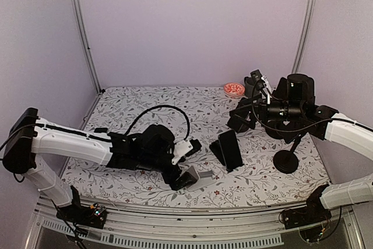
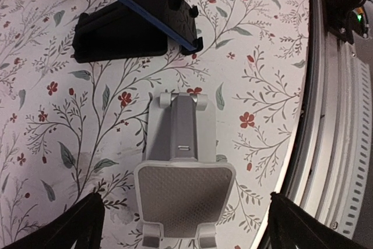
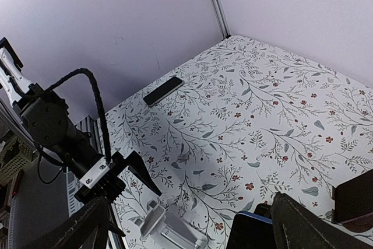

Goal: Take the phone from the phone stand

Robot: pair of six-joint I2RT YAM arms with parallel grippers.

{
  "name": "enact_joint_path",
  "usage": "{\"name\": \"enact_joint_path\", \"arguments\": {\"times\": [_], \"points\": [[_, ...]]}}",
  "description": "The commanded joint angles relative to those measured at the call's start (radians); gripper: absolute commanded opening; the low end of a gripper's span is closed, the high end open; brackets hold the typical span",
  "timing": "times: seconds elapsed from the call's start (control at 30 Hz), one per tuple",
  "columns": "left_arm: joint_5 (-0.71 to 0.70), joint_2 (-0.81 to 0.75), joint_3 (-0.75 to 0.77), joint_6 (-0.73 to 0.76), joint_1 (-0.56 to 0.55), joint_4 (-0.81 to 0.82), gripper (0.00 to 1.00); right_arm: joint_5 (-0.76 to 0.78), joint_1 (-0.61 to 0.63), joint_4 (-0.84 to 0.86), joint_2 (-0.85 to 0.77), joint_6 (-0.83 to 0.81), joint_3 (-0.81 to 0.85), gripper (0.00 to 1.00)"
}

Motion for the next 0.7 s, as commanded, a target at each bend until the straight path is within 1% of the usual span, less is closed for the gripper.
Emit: {"name": "enact_joint_path", "arguments": {"times": [0.0,0.27,0.33,0.43,0.53,0.67], "points": [[0.01,0.059,0.015,-0.01,-0.025,0.065,0.99,0.005,-0.006,0.001,-0.017,0.002,0.005,0.99],[-0.021,0.143,0.039,-0.014,-0.038,0.077,0.99,-0.006,-0.005,0.02,-0.012,0.018,-0.008,0.99],[-0.015,0.154,0.038,-0.02,-0.043,0.087,0.97,-0.006,-0.006,0.023,-0.012,0.017,-0.013,0.99],[-0.004,0.174,0.043,-0.029,-0.049,0.1,0.92,-0.009,-0.006,0.026,-0.01,0.017,-0.016,0.99],[-0.014,0.191,0.053,-0.034,-0.051,0.102,0.85,-0.016,-0.006,0.026,-0.009,0.017,-0.016,0.99],[-0.065,0.192,0.06,-0.039,-0.05,0.098,0.74,-0.009,-0.006,0.025,-0.018,0.017,-0.015,0.99]]}}
